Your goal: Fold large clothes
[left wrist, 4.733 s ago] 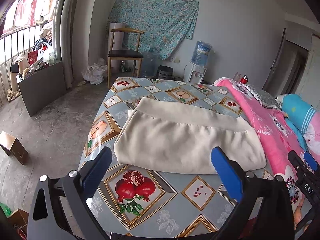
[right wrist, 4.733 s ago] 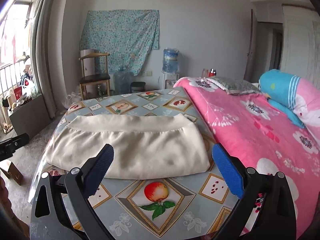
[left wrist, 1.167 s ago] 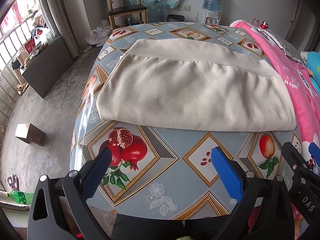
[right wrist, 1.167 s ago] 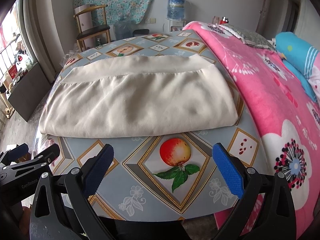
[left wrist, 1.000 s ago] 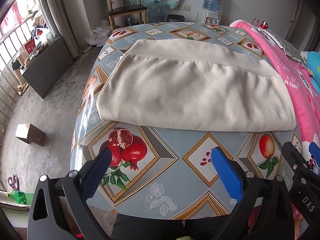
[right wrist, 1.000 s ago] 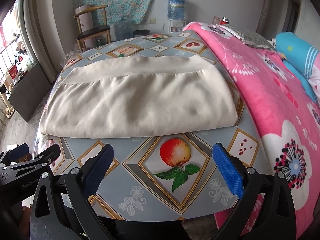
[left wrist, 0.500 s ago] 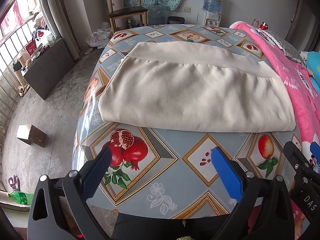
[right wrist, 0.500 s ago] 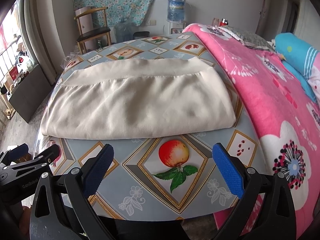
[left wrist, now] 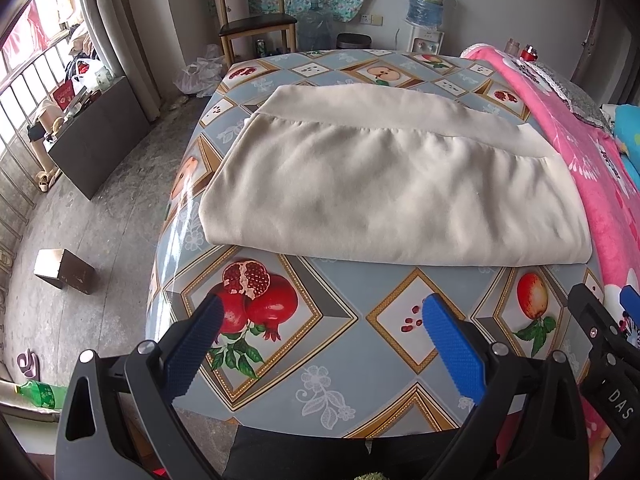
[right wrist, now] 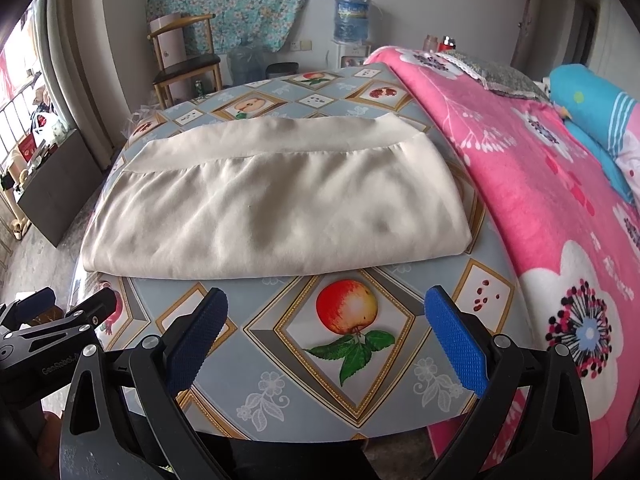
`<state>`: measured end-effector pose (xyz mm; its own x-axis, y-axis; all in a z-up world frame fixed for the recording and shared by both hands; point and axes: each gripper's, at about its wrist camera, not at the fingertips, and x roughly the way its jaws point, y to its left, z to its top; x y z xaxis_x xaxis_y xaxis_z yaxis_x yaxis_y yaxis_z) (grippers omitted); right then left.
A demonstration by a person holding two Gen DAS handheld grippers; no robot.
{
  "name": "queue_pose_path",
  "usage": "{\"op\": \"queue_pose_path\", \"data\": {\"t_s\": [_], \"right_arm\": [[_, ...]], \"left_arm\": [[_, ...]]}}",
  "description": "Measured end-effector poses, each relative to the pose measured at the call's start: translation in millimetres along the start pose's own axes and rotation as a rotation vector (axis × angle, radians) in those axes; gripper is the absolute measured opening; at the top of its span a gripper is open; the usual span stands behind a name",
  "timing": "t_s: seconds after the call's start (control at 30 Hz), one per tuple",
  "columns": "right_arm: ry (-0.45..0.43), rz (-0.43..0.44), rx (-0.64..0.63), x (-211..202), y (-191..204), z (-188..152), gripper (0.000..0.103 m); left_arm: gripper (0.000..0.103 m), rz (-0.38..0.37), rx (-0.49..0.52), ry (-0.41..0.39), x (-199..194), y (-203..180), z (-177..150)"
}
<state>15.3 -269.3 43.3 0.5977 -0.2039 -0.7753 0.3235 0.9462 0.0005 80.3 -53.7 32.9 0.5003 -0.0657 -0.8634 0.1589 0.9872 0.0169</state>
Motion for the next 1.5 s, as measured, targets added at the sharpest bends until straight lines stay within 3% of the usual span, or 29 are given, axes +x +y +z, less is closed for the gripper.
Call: {"op": "queue_pose_path", "data": {"t_s": [1.5], "right_arm": [[0.015, 0.011, -0.014, 6.2, 0.9, 0.0, 0.096]], "left_arm": [[0.098, 0.000, 0.000, 0.003, 1.4, 1.7, 0.1]]}}
